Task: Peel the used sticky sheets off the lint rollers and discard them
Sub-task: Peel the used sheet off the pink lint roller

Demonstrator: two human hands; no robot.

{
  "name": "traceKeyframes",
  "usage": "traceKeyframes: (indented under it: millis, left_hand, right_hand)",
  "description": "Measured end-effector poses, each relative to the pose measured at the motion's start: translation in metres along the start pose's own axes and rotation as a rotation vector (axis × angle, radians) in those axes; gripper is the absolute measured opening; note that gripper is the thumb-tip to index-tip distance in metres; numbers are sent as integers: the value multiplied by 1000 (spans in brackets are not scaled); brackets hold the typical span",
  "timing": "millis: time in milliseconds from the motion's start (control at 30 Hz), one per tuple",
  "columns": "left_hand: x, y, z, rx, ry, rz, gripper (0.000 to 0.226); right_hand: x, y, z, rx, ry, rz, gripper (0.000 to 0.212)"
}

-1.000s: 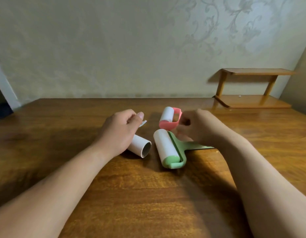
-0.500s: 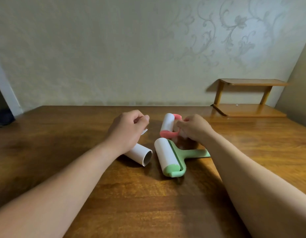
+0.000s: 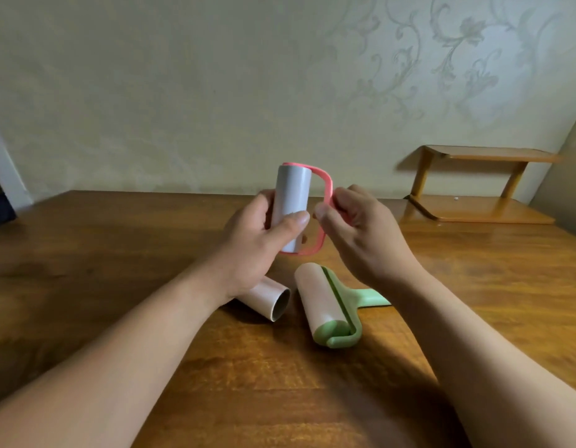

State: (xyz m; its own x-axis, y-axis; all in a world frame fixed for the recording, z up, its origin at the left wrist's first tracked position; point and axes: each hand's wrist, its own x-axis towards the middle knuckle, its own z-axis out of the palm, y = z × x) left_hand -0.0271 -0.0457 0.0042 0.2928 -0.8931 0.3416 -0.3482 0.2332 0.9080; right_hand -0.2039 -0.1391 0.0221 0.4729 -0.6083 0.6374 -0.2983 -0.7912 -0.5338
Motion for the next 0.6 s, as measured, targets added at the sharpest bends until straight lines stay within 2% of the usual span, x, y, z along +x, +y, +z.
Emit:
traceKeyframes:
  millis: [167,267,367,500,600]
  left_hand:
    - [-4,-3,-5,-28,35,-9,73]
    - [-6,-4,-6,-170,39,-22,70]
    - [-11,0,-6,-348,16,-12,57]
    - [-11,6,-9,-284,12,19,29]
    - [-13,2,-8,-299,30,-15,35]
  right_hand:
    - [-1,0,4,-41,-33,-38,37]
    - [-2,-3,4,-15,-33,-31,37]
    - [-4,-7,5,30,-20,-42,34]
    - [-6,-11,4,77,-15,-47,26]
    - [-6,-15,3,61,-27,-51,33]
